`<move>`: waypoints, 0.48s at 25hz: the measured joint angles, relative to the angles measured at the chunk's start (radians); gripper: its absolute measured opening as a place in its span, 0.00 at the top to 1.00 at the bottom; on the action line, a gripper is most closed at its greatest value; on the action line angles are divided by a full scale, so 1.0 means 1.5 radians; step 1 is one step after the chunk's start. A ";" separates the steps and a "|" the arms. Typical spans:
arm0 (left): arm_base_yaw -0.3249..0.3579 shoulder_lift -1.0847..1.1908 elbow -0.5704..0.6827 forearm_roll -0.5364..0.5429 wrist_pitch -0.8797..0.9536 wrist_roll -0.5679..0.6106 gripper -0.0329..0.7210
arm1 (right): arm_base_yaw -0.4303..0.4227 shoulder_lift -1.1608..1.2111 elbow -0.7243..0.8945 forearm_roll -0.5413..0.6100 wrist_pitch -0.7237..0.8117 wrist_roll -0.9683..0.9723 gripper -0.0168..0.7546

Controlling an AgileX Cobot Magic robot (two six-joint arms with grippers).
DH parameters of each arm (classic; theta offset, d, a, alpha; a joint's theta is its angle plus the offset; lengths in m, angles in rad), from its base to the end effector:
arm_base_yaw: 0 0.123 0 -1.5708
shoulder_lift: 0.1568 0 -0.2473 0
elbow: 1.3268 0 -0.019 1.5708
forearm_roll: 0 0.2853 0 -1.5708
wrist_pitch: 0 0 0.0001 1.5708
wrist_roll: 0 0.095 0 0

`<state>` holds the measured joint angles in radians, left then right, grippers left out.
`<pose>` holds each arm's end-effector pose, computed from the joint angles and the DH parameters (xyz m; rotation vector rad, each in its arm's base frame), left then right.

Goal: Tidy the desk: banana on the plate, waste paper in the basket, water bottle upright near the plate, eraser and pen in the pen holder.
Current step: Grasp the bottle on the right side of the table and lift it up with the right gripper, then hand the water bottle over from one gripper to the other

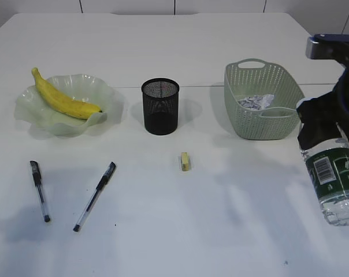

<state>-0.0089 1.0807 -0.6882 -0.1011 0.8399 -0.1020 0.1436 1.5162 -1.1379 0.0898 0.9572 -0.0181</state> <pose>0.2361 -0.0092 0.2028 -0.1960 2.7107 -0.1545 0.3296 0.0547 0.2155 -0.1719 2.8163 0.1440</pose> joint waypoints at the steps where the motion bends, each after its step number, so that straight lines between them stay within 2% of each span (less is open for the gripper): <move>1: 0.000 0.000 0.000 0.000 0.000 0.000 0.48 | 0.000 -0.020 0.019 0.007 -0.011 -0.006 0.43; 7: 0.000 0.000 0.000 0.000 0.000 0.000 0.48 | 0.000 -0.137 0.135 0.098 -0.046 -0.119 0.43; 10: 0.000 0.000 0.000 0.000 0.000 0.000 0.48 | 0.000 -0.158 0.154 0.187 -0.056 -0.215 0.43; 12: 0.000 0.000 0.000 0.000 0.000 0.000 0.48 | 0.000 -0.159 0.154 0.275 -0.069 -0.290 0.43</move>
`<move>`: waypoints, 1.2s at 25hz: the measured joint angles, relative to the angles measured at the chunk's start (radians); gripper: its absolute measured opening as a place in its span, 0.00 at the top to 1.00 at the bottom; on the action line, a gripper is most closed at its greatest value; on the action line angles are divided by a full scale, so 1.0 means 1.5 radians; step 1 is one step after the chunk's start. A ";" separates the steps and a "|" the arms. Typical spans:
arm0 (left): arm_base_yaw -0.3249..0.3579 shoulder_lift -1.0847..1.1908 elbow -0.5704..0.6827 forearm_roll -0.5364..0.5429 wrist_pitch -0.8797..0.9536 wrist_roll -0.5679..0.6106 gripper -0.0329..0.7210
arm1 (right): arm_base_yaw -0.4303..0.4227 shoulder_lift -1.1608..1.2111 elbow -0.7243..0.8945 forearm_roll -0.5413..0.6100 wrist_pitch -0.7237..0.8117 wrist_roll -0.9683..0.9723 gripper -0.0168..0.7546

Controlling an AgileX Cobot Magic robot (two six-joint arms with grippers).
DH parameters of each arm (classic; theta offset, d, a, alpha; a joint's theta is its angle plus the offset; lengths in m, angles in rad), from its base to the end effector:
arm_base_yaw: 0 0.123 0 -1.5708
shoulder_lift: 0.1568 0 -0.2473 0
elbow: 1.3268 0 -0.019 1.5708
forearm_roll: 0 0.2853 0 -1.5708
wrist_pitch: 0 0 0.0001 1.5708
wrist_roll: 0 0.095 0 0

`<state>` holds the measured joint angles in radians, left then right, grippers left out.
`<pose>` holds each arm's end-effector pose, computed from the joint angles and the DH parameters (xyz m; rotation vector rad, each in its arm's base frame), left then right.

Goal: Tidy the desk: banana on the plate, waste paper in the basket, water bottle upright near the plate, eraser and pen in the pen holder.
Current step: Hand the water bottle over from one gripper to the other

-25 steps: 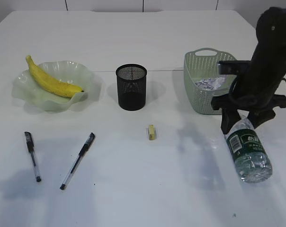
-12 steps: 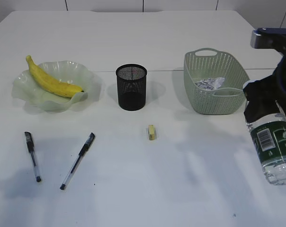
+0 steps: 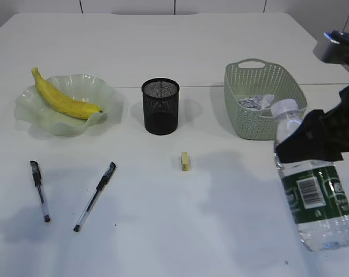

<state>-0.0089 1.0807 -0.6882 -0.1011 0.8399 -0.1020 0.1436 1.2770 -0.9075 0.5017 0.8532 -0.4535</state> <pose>0.2361 -0.0092 0.2028 -0.1960 2.7107 -0.1545 0.2801 0.0753 0.2291 -0.4501 2.5695 0.5006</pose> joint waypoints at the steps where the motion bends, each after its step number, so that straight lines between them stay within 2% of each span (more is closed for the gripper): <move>1: 0.000 0.000 0.000 0.000 0.000 0.000 0.48 | 0.000 0.000 0.000 0.043 -0.006 -0.045 0.43; 7: 0.000 0.000 0.000 0.000 0.000 0.000 0.48 | 0.000 0.019 0.000 0.373 -0.016 -0.335 0.43; 10: 0.000 0.000 0.000 0.000 0.000 0.000 0.48 | 0.000 0.026 0.000 0.502 -0.008 -0.487 0.43; 13: 0.000 0.000 0.000 0.000 0.000 0.000 0.48 | 0.000 0.028 0.000 0.588 0.016 -0.601 0.43; 23: 0.000 0.000 0.000 0.000 0.000 0.000 0.48 | 0.003 0.028 0.000 0.690 0.100 -0.867 0.43; 30: 0.000 0.000 0.000 0.000 -0.013 0.000 0.48 | 0.081 0.028 0.000 0.775 0.094 -0.991 0.43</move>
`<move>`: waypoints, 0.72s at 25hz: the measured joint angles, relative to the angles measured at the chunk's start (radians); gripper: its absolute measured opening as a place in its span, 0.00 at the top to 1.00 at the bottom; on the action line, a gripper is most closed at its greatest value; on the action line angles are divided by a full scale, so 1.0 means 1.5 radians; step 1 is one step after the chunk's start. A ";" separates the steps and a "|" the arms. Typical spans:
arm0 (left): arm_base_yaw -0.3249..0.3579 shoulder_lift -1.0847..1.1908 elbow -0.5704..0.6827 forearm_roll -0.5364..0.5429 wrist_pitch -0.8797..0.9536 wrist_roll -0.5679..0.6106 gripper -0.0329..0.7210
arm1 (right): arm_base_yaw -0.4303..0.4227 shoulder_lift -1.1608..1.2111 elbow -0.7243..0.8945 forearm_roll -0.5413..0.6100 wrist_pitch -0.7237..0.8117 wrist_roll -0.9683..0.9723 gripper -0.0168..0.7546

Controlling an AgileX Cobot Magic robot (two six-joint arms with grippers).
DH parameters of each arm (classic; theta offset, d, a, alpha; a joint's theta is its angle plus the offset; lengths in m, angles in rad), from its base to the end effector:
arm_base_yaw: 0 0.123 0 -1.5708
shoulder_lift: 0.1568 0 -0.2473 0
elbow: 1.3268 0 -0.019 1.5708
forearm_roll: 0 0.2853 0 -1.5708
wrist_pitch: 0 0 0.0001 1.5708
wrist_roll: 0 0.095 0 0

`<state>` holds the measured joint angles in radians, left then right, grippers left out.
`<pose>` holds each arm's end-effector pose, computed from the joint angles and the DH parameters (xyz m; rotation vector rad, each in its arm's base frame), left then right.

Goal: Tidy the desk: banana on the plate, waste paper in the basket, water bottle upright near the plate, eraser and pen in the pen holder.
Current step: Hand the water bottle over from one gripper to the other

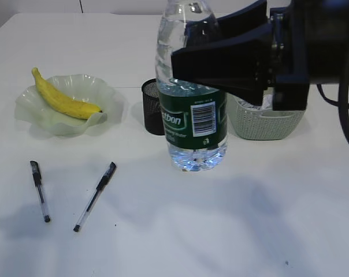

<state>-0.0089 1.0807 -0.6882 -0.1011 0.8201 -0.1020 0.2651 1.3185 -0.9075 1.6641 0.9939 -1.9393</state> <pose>0.2378 -0.0091 0.2036 -0.1959 2.6909 -0.1545 0.2729 0.1563 0.2870 -1.0661 1.3930 0.9051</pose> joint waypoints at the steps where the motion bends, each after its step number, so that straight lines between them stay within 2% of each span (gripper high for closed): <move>1: 0.000 0.000 0.000 0.000 -0.005 0.000 0.48 | 0.010 0.000 0.000 0.011 -0.005 -0.006 0.43; 13: 0.000 0.000 0.000 0.010 -0.027 0.000 0.51 | 0.023 0.000 0.000 0.039 -0.032 -0.022 0.43; 18: 0.000 0.000 0.000 -0.016 -0.034 0.000 0.51 | 0.023 0.000 0.000 0.039 -0.033 -0.023 0.43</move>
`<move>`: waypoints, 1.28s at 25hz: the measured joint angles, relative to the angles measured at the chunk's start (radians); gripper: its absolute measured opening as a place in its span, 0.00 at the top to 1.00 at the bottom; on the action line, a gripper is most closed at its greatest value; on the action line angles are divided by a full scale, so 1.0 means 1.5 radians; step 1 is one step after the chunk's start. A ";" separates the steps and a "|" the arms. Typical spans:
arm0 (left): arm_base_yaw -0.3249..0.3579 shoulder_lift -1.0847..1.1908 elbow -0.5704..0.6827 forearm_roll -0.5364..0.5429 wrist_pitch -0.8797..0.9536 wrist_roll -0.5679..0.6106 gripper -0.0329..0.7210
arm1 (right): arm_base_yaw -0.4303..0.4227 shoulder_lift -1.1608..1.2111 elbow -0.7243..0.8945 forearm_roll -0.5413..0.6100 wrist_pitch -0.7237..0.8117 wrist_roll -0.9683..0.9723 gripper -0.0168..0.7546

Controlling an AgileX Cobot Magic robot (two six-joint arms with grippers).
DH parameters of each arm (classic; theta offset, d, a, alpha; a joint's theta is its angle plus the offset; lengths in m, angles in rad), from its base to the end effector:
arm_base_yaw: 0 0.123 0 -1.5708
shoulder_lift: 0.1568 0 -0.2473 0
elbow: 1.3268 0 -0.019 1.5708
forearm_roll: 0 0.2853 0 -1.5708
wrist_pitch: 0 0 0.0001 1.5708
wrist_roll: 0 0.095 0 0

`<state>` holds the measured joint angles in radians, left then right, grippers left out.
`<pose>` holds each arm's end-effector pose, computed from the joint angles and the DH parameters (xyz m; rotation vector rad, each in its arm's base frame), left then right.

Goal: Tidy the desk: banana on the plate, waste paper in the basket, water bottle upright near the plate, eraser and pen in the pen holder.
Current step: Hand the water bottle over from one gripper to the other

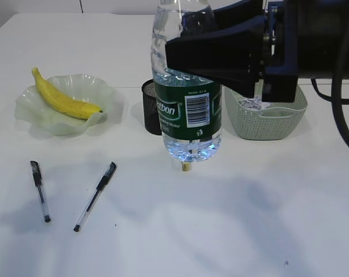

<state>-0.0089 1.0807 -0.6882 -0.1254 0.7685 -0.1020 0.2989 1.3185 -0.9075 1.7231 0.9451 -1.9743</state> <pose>0.2422 -0.0104 0.2060 -0.2131 2.6376 -0.1827 0.2732 0.1639 0.2898 -1.0298 1.3761 0.8904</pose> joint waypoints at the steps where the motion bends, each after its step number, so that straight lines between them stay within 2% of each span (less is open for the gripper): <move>1: 0.000 0.000 0.000 -0.001 -0.007 0.000 0.51 | 0.000 0.000 0.000 0.000 0.000 0.000 0.43; 6: 0.000 0.000 0.000 -0.004 -0.103 0.000 0.51 | 0.000 0.000 0.000 0.001 0.000 0.000 0.43; 10: -0.011 0.000 0.024 -0.004 -0.324 0.020 0.52 | 0.000 0.000 0.000 0.001 -0.002 0.000 0.43; 14: -0.037 0.000 0.098 -0.004 -0.563 0.025 0.52 | 0.000 0.000 0.000 0.001 -0.013 0.000 0.43; 17: -0.057 0.000 0.142 0.015 -0.644 0.025 0.52 | 0.000 0.000 0.000 0.001 -0.015 -0.002 0.43; 22: -0.116 0.000 0.188 0.097 -0.704 0.021 0.52 | 0.000 0.000 0.000 0.003 -0.017 -0.002 0.43; 25: -0.144 0.000 0.210 0.136 -0.771 -0.009 0.52 | 0.000 0.000 0.000 0.004 -0.019 -0.002 0.44; 28: -0.151 0.024 0.230 0.211 -0.870 -0.093 0.52 | 0.000 0.000 0.000 0.004 -0.020 -0.002 0.44; 32: -0.151 0.099 0.234 0.423 -1.051 -0.277 0.52 | 0.000 0.000 0.000 0.004 -0.020 -0.002 0.44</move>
<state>-0.2348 1.2287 -0.3369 0.5086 -0.8085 -0.5172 0.2989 1.3185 -0.9075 1.7292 0.9149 -1.9766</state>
